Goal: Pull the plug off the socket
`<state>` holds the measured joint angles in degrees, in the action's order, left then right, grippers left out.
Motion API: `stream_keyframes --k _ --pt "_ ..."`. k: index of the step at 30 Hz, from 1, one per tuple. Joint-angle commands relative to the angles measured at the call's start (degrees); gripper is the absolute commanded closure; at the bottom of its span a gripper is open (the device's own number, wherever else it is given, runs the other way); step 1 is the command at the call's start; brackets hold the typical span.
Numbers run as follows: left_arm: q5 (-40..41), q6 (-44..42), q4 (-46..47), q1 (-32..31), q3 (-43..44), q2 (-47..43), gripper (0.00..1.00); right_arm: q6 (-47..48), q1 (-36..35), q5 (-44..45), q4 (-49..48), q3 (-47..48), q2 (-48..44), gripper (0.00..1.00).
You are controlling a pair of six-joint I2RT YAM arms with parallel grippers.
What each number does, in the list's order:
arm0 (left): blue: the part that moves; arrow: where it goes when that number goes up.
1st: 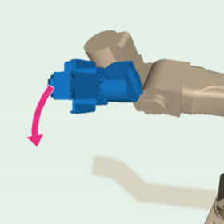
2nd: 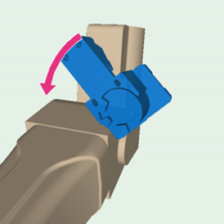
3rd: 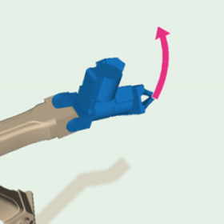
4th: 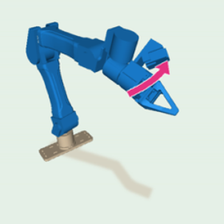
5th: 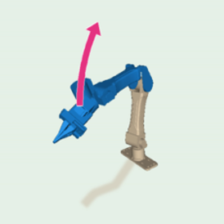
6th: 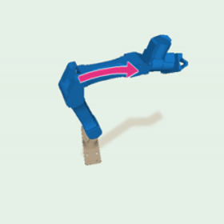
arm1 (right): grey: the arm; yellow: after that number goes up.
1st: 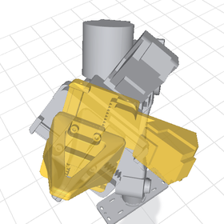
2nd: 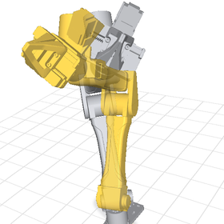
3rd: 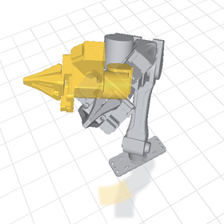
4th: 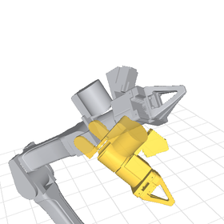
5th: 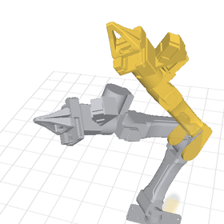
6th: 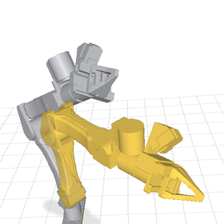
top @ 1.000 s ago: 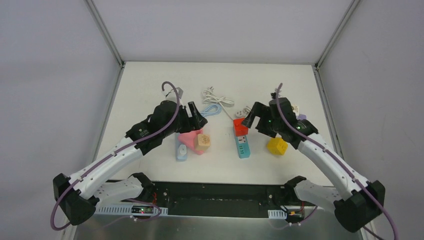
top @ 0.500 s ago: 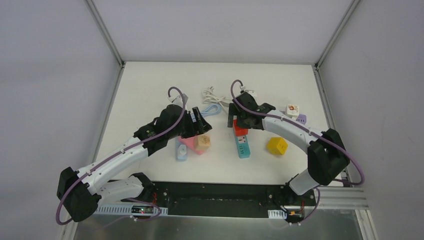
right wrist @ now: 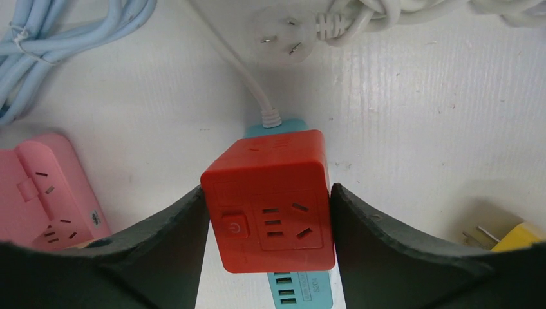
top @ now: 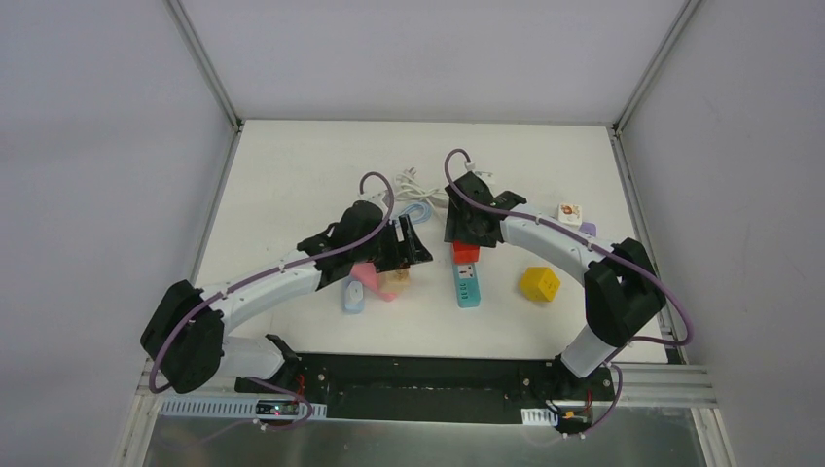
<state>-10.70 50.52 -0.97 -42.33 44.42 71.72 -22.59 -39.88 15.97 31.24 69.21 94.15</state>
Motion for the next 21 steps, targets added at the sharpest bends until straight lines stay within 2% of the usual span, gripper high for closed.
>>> stream_keyframes --k 1,5,10,12,18,19,21 --pt "-5.1 2.4 9.2 -0.2 -0.6 4.1 0.31 -7.9 0.3 5.4 5.9 1.9 0.5 0.46" --pt "-6.8 4.5 13.5 -0.7 0.4 9.9 0.32 -15.3 0.1 12.8 8.8 1.4 1.2 0.42" --pt "-8.9 6.7 18.1 -2.5 1.8 17.0 0.36 -14.1 0.0 11.4 6.9 0.0 0.2 0.12" --pt "-8.4 7.3 18.8 -3.6 2.0 18.7 0.37 -13.1 0.1 10.0 6.0 -0.8 -0.8 0.06" --pt "-5.5 9.7 19.5 -5.3 2.0 22.4 0.41 -10.0 0.6 4.2 2.5 -3.5 -3.3 0.05" --pt "-5.3 10.4 20.3 -5.4 1.6 23.0 0.42 -9.6 0.7 3.2 1.9 -3.9 -3.5 0.08" --pt "-5.1 11.6 21.7 -5.5 1.0 23.9 0.44 -9.1 1.3 1.8 0.6 -4.6 -4.0 0.19"
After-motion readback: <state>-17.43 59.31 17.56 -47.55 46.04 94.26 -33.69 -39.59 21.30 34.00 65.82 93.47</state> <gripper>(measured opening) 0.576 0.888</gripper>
